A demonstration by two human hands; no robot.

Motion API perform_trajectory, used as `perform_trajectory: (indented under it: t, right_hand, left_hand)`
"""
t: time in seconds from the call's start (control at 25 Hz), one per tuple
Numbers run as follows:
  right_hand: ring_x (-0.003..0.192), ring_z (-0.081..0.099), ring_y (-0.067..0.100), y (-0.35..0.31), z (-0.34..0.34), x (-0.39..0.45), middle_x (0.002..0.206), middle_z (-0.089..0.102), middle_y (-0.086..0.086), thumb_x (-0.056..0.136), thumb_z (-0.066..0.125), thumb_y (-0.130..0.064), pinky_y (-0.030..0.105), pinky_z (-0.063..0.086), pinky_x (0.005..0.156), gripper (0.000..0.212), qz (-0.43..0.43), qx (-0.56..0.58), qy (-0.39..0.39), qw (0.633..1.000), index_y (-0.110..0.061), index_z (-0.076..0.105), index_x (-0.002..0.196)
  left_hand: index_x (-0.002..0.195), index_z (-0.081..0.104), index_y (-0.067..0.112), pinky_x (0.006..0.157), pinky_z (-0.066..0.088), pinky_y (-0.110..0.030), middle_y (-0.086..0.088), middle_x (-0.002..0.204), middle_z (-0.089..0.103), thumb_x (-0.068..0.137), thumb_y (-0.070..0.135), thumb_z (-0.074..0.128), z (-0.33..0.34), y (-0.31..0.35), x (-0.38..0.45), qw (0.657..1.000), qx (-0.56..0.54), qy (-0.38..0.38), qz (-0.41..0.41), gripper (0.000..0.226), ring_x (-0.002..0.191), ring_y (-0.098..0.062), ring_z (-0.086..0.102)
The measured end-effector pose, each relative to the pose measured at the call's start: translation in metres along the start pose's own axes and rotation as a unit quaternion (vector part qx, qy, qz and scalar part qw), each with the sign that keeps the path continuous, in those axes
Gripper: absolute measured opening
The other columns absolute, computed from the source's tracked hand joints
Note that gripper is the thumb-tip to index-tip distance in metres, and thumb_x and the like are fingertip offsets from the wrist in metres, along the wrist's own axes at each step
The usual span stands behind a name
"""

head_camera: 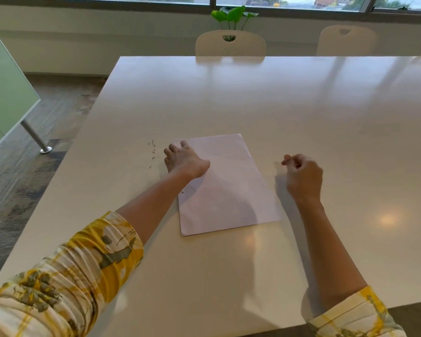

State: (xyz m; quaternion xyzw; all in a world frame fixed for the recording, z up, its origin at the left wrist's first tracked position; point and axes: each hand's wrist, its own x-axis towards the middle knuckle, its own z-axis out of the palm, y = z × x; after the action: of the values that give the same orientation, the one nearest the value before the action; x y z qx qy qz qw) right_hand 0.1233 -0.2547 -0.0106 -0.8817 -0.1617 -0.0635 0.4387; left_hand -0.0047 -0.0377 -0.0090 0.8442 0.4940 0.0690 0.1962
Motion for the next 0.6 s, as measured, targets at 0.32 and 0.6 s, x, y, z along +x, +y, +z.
perform_trajectory:
  t: [0.32,0.6]
  right_hand:
    - [0.129,0.043,0.035,-0.046,0.038,-0.018,0.138,0.045,0.021,0.091,0.065,-0.047,0.042,0.036,0.108,0.074,0.03,-0.152,-0.194,0.969,0.002,0.039,0.14]
    - [0.097,0.064,0.031,-0.054,0.038,0.006,0.098,0.062,0.011,0.081,0.074,-0.051,0.035,0.049,0.072,0.057,0.129,-0.074,-0.244,0.958,0.0,0.063,0.106]
  left_hand:
    - [0.147,0.024,0.007,0.097,0.037,-0.034,-0.02,0.139,0.034,0.069,0.044,0.086,-0.01,0.003,0.006,0.997,-0.04,-0.04,-0.051,0.106,0.13,-0.034,0.031]
    - [0.147,0.025,0.007,0.102,0.038,-0.037,-0.019,0.142,0.034,0.069,0.044,0.088,-0.015,0.007,0.003,0.996,-0.038,-0.049,-0.067,0.107,0.132,-0.034,0.032]
